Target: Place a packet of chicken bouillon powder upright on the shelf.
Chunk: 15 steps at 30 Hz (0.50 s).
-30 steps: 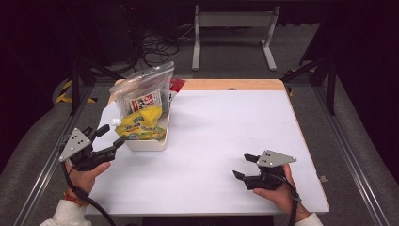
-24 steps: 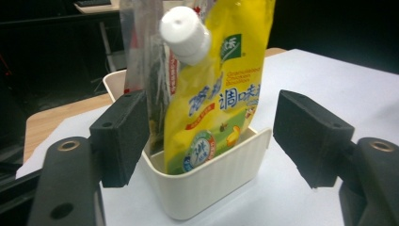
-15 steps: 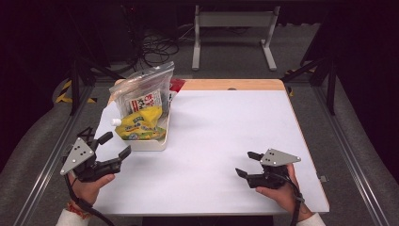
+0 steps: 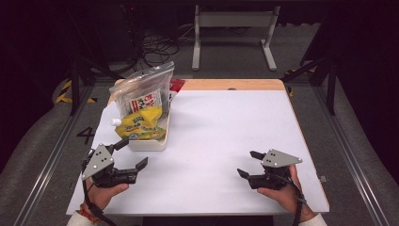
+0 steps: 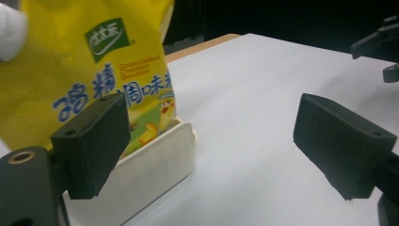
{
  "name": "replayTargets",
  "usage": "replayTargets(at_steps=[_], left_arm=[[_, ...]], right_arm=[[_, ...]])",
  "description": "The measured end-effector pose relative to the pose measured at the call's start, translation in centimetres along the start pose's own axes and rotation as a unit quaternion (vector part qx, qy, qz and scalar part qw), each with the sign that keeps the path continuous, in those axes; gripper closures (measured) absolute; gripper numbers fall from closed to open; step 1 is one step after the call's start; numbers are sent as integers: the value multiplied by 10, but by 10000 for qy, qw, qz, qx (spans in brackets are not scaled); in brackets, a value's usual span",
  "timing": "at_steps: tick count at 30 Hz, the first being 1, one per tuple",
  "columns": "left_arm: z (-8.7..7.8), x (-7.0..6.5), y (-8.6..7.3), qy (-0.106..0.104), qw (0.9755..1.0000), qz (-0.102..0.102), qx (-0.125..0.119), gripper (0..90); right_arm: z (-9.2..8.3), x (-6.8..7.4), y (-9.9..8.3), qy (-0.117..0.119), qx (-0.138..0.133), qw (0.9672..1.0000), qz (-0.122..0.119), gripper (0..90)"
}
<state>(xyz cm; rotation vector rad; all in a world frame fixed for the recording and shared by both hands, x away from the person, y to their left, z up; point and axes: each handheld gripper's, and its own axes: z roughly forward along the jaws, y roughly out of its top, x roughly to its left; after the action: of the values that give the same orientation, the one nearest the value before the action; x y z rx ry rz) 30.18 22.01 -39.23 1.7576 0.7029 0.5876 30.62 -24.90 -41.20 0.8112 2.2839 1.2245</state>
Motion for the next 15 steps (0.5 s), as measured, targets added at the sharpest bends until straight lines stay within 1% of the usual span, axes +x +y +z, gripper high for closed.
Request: replayTargets(at_steps=[3,4,5,7,8,11,13,14,15], left_arm=[[6,-6,-2,-138,9999,43,92,122],[6,-6,-2,-138,9999,43,92,121],[9,-8,-2,-204,9996,88,148,119],[11,-10,-3,-220,9996,105,158,118],[14,-12,-3,-289,9993,126,212,117],[18,-15,-5,-376,9988,133,267,116],[20,-17,-5,-390,9987,146,298,114],[24,-19,-6,-432,9982,210,350,114],[24,-19,-6,-432,9982,210,350,114]], right_arm=[[-1,0,0,-16,11,10000,-23,234],[-1,0,0,-16,11,10000,-23,234],[-2,0,-1,-40,29,10000,-30,231],[-2,0,-2,-41,32,10000,-31,227],[-3,0,-2,-51,40,10000,-32,227],[-4,0,-3,-63,44,10000,-45,223],[-4,1,-3,-64,51,10000,-53,222],[-5,1,-4,-88,69,9999,-87,219],[-5,1,-4,-88,69,9999,-87,219]])
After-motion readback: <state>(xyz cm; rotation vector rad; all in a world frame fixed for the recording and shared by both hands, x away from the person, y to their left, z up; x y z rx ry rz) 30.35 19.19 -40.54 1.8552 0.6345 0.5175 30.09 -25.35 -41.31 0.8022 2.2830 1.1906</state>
